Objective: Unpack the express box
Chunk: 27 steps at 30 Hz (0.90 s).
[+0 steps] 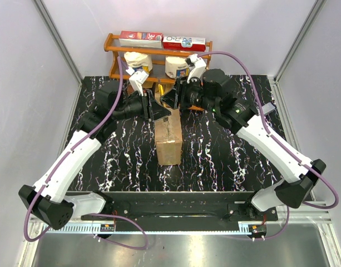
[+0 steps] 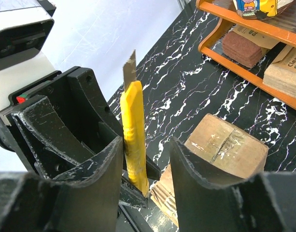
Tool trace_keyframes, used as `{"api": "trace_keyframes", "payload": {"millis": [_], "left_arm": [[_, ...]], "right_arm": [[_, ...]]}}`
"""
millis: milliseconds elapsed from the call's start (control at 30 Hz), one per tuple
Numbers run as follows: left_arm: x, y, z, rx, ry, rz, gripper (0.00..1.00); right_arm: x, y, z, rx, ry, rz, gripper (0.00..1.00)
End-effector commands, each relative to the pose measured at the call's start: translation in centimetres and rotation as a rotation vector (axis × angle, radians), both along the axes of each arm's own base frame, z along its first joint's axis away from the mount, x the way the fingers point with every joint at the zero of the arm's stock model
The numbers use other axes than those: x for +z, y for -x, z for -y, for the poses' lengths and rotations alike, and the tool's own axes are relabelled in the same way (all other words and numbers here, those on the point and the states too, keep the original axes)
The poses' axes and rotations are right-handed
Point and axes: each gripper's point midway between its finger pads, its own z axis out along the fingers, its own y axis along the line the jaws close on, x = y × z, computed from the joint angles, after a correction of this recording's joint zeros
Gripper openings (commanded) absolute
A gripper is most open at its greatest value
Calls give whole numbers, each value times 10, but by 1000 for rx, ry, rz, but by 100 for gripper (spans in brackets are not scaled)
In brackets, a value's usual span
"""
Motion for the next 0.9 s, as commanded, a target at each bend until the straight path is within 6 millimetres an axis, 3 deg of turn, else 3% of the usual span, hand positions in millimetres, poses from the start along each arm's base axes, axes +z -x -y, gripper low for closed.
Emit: {"api": "trace_keyframes", "payload": {"millis": [0,267,400,433,467,500,633,767,867], "left_arm": [[29,4,3,-33,39,88,4],[26,6,5,-45,40,69,5],[29,7,4,-37,42,80,11],[31,7,3,-36,44,87,13],[31,9,3,-41,46,88,26],[32,10,3,-43,45,93,32],[43,18,-6,-42,27,134,67],[64,27,-21,-26,16,220,84],[85,35,-31,-37,40,287,93]], "right_arm": [[6,-1,-12,25,-14,46,47],[-1,1,-21,27,13,53,39],[0,0,-19,14,11,52,17],[-1,-1,-17,0,13,49,8],[-1,-2,-15,-11,11,45,4],[-2,-2,-13,-20,16,45,1],[3,0,-4,-44,17,54,0],[13,10,3,-14,25,90,0],[19,32,-4,123,24,110,0]]}}
